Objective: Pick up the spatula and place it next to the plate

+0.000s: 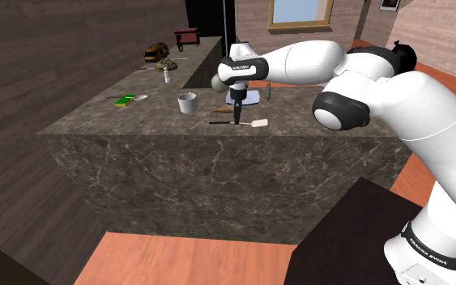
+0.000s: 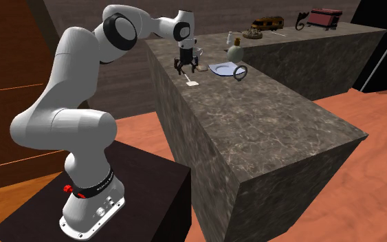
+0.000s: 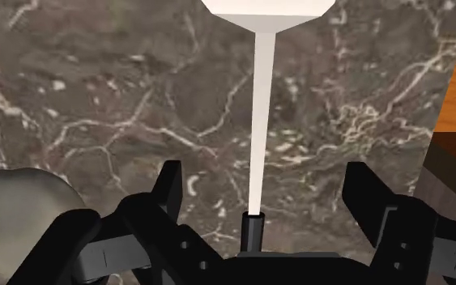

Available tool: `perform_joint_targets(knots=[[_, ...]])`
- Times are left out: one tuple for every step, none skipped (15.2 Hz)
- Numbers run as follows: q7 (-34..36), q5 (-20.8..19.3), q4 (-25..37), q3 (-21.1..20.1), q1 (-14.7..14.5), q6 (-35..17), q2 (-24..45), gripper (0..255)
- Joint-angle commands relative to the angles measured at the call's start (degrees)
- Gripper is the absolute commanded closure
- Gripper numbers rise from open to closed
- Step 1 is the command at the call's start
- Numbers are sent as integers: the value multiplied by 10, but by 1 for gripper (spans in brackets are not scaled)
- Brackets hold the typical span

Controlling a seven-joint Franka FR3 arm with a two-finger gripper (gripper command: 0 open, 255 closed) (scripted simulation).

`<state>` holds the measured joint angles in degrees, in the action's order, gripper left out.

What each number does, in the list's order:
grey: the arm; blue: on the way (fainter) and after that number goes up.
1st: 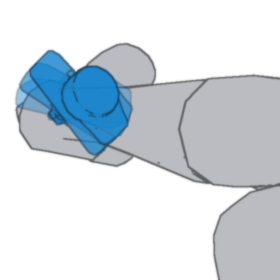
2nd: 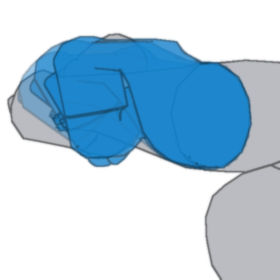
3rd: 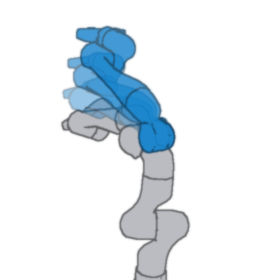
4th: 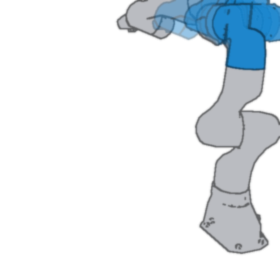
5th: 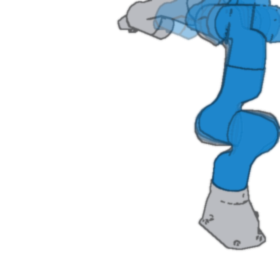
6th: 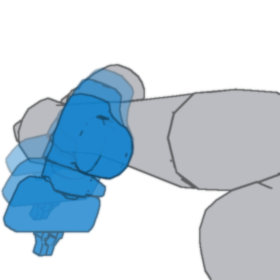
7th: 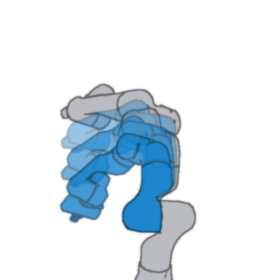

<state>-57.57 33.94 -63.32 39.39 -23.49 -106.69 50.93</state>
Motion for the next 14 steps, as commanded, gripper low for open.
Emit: perform_joint_targets(knots=[[0,0,0,0,0,0,0,0],[0,0,0,0,0,0,0,0],[3,-4,9,3,2,14,-6,0],[6,-7,19,5,4,28,-12,0],[9,-10,31,7,7,44,-17,0],[11,-12,42,8,10,56,-20,0],[11,-12,42,8,10,56,-20,0],[11,-12,42,8,10,56,-20,0],[11,-12,42,8,10,56,-20,0],[11,-12,42,8,10,56,-20,0],[11,-12,42,8,10,56,-20,0],[11,-12,42,8,10,56,-20,0],[11,-12,42,8,10,56,-20,0],[11,-12,42,8,10,56,-20,0]])
